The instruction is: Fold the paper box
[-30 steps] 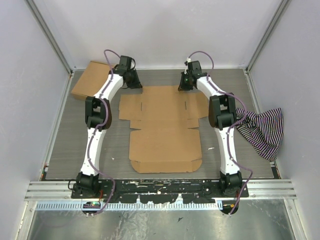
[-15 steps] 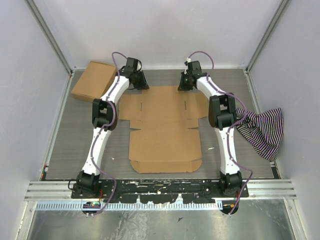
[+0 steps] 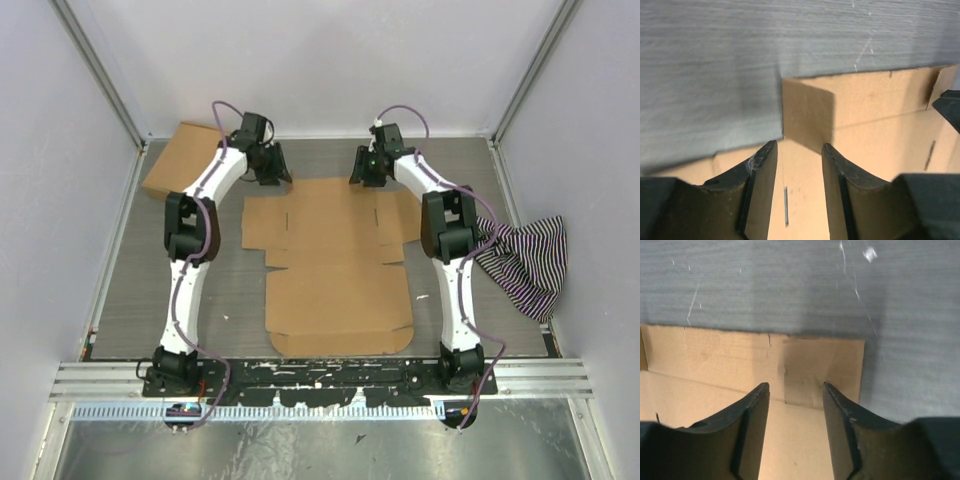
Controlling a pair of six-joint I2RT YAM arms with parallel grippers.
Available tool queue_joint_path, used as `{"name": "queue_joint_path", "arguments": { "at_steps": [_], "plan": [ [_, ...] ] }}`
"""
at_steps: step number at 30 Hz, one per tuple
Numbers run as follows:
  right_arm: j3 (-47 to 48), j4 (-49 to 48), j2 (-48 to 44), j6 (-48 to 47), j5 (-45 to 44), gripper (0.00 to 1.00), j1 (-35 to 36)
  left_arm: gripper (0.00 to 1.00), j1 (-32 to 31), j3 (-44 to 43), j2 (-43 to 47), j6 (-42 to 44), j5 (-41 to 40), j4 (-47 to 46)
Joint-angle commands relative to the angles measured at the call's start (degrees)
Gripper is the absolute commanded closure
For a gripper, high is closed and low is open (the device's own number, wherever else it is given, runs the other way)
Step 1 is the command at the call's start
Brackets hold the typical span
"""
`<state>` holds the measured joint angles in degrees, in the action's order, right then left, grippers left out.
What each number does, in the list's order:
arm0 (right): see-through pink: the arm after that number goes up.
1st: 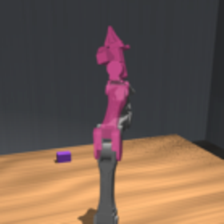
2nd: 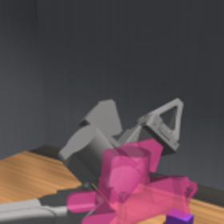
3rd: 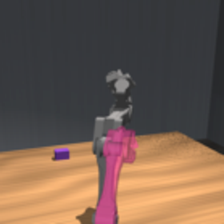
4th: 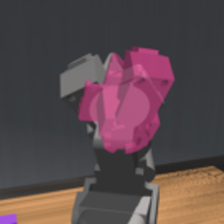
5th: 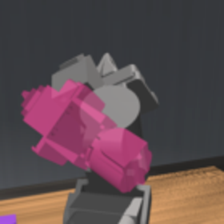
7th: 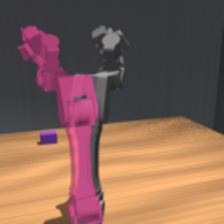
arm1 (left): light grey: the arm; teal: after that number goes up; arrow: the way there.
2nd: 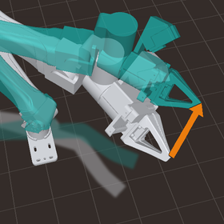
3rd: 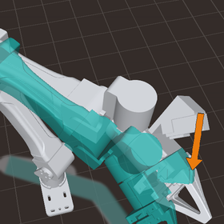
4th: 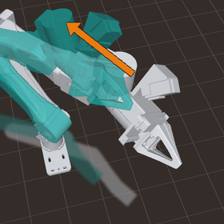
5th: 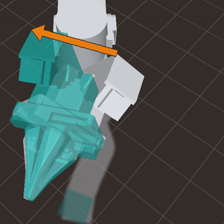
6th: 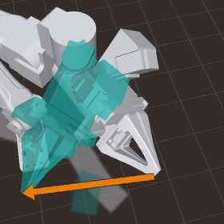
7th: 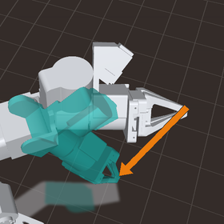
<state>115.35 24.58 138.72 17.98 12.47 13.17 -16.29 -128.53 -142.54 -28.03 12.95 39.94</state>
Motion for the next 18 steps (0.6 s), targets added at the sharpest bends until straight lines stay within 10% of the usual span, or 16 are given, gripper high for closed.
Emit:
{"name": "queue_joint_path", "arguments": {
  "at_steps": [1,7,18],
  "plan": [
    [-5.81,0.79,-14.09,1.71,-1.95,0.42,-1.03,0.50,1.41,6.75,14.93,0.83,-0.38,-0.11],
    [-24.51,1.43,-32.76,2.52,-5.29,0.21,-2.46,0.47,1.44,31.29,32.33,-2.62,0.42,-5.41],
    [-58.31,-2.92,-50.44,4.29,-8.63,0.23,-3.07,0.48,0.67,67.78,50.54,-8.11,4.27,-17.24]
  ]
}}
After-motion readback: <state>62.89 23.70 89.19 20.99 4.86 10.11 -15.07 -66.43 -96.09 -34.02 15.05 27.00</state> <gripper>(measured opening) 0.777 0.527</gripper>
